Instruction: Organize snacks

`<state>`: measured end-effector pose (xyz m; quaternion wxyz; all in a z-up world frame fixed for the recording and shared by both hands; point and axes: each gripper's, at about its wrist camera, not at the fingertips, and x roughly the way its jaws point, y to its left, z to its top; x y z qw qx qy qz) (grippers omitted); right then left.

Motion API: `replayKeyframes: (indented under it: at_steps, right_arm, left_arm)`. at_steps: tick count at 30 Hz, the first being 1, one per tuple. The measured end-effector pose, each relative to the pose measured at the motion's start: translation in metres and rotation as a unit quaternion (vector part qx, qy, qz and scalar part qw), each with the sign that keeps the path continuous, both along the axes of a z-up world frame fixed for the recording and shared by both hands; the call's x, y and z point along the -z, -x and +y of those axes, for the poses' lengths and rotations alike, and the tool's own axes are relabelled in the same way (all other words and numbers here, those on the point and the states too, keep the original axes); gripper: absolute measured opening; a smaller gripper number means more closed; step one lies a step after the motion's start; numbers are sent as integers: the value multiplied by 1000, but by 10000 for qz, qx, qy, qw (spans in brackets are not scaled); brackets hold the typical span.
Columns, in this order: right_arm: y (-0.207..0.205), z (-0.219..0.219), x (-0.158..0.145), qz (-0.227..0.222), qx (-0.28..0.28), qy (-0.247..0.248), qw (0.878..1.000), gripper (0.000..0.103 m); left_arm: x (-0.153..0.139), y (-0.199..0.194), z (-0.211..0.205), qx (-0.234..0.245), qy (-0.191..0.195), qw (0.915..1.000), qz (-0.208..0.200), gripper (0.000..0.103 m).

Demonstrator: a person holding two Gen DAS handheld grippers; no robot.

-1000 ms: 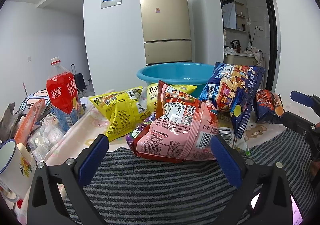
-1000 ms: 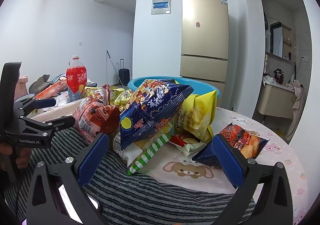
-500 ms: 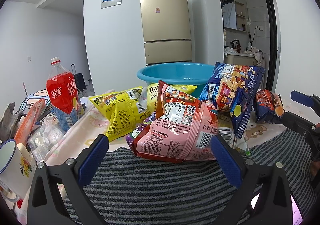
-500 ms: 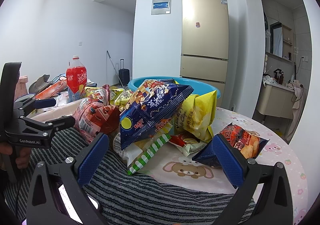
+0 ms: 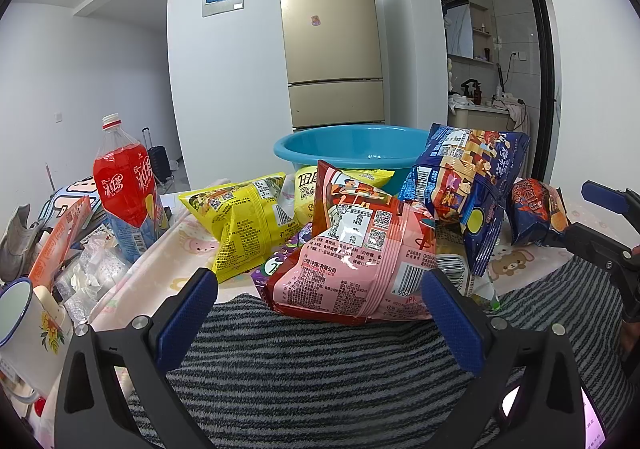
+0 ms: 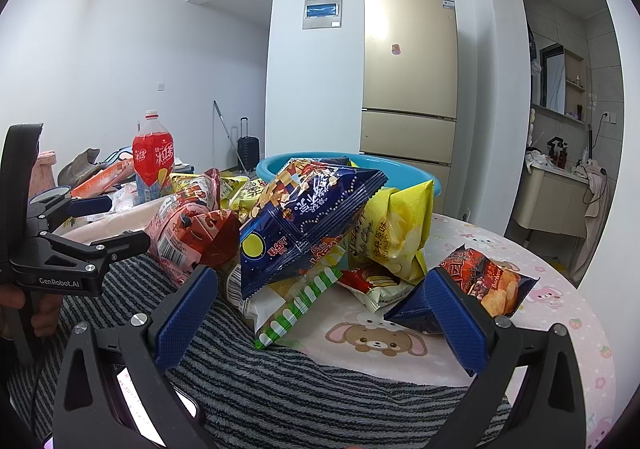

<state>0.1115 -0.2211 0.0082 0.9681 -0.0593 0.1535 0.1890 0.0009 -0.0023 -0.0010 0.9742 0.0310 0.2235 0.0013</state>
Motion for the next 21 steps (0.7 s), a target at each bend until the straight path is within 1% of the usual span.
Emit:
replayKeyframes:
  at_steps: [8,12,14,15,17,18,21]
  right_arm:
    - [0,0,0,-1,0,-1,10000,103]
    - [0,0,0,-3,4,-5,10000,103]
    - [0,0,0,-8,8,-23,10000,103]
    - [0,-1,0,-9,11,-28,10000,103]
    - [0,-1,0,-6,11,-28,10000,103]
    - [0,-1,0,-7,11,-27,10000,103]
    - [0,-1,0,-22,19,-26,10000,103]
  left_arm:
    - [0,0,0,0,3,10000,-3,103]
    - [-4,3,3,-32,61,9999,-76,103]
    - [-9,6,4,131,165,9997,-121,103]
    - [-13,6,3,325,246,9991,-85,103]
    - [-19,5,0,544,287,9981,-14,103]
    - [-24,1,-4,678,210,9975,6,103]
    - [-32,-13,-15,864,-94,9962,94,103]
